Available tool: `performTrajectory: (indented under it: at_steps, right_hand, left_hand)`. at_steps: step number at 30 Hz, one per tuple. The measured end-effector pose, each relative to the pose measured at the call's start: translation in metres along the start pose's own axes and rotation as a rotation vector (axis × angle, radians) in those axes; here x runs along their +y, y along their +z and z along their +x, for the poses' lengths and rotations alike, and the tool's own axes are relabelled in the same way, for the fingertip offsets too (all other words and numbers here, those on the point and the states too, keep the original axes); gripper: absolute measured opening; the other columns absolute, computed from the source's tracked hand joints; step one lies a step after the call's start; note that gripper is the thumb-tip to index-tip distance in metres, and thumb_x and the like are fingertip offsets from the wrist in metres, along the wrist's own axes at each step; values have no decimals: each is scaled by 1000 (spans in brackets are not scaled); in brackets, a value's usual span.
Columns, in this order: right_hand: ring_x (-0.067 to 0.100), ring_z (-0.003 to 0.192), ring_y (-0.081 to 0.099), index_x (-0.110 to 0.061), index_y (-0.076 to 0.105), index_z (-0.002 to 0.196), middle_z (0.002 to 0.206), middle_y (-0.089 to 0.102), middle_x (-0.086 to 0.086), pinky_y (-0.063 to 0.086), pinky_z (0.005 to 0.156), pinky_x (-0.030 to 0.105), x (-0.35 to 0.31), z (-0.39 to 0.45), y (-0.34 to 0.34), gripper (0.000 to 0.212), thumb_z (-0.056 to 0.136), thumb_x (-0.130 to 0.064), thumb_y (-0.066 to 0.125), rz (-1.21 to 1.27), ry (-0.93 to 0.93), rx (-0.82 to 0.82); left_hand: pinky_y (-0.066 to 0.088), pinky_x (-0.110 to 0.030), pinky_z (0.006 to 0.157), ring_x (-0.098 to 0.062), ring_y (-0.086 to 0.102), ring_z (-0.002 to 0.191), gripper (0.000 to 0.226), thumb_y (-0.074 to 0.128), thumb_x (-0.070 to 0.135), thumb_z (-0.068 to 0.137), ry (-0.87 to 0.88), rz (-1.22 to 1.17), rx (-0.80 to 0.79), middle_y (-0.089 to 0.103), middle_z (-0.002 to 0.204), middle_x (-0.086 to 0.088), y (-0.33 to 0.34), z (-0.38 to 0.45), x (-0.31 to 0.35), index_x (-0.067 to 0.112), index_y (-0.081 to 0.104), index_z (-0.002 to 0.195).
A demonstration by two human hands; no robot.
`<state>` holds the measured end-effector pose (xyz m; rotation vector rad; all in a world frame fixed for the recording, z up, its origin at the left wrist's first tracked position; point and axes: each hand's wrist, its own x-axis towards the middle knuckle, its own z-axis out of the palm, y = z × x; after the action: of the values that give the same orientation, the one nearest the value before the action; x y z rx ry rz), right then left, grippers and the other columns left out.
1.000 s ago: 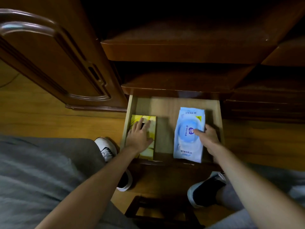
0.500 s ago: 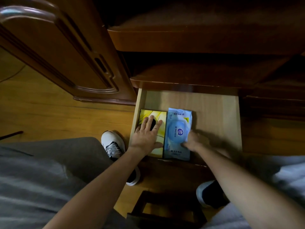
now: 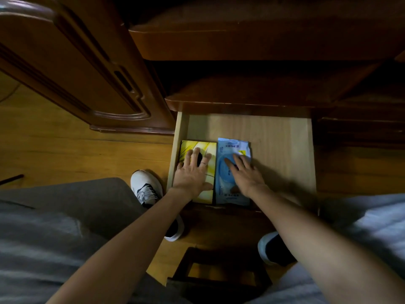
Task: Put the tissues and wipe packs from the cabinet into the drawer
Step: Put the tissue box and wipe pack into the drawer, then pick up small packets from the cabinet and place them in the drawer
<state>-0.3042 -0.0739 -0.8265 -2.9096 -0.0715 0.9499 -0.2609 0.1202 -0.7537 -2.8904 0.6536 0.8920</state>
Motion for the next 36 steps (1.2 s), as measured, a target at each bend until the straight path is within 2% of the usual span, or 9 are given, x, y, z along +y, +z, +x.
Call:
performTrajectory:
  at_steps: [5,8,13,16,21,26,29,33,36]
  right_hand:
    - [30,156,-15,-27,-11,162,170,-17,5,15,125,54,-4,-2,-9,121,83,-24,80,-13,-11,-49]
    - [29,156,-10,-25,2,163,170,-6,6,14,125,54,-7,-15,-18,108,85,-34,77,95,1,-60]
    - [29,146,33,-14,40,151,156,39,12,35,115,36,-4,-48,-64,75,87,-35,74,465,83,110]
    - [25,140,43,-14,44,150,152,47,10,35,109,26,11,-77,-114,65,91,-22,71,626,84,316]
    - [0,108,61,-40,64,120,118,64,-19,48,85,15,51,-154,-247,36,93,-16,62,615,10,929]
    - [-2,94,59,-42,59,111,104,59,-25,51,72,19,70,-229,-386,27,89,-27,52,389,-84,1345]
    - [9,111,55,-37,57,122,118,58,-16,51,78,30,83,-236,-443,33,91,-24,60,224,-24,1353]
    - [25,134,46,-28,43,148,149,48,0,46,99,42,104,-221,-486,56,97,-44,59,252,125,1134]
    - [26,139,43,-32,40,151,153,47,-1,46,101,46,124,-207,-500,56,100,-51,51,225,184,1019]
  left_hand:
    - [17,-53,121,-29,-18,150,108,66,59,83,-16,-44,-24,-23,163,-4,-3,-2,-1,34,-9,156]
    - [19,-52,120,-28,-15,151,106,67,58,83,-2,-85,-10,-20,164,-1,-5,-9,-4,36,-6,156]
    - [45,-42,95,-30,39,136,73,64,46,87,-8,-137,120,24,157,-4,-26,-21,-3,27,28,148]
    - [48,-33,75,-25,61,114,50,57,42,92,-23,-209,346,45,142,1,-77,-27,5,30,43,138]
    - [52,-26,60,-10,68,86,28,53,38,89,205,-253,1027,66,103,13,-218,-69,28,37,59,116]
    - [51,-24,62,-9,60,95,19,54,32,89,385,-224,1376,68,96,12,-354,-112,53,28,68,102]
    - [49,-28,66,-13,56,103,17,58,30,90,378,-220,1325,65,103,11,-408,-109,67,29,66,104]
    - [49,-34,73,-19,54,111,30,56,30,90,403,-240,1214,60,118,4,-457,-81,92,29,61,120]
    - [48,-38,84,-24,50,121,41,50,28,93,436,-312,1139,53,132,-2,-490,-49,116,30,54,133]
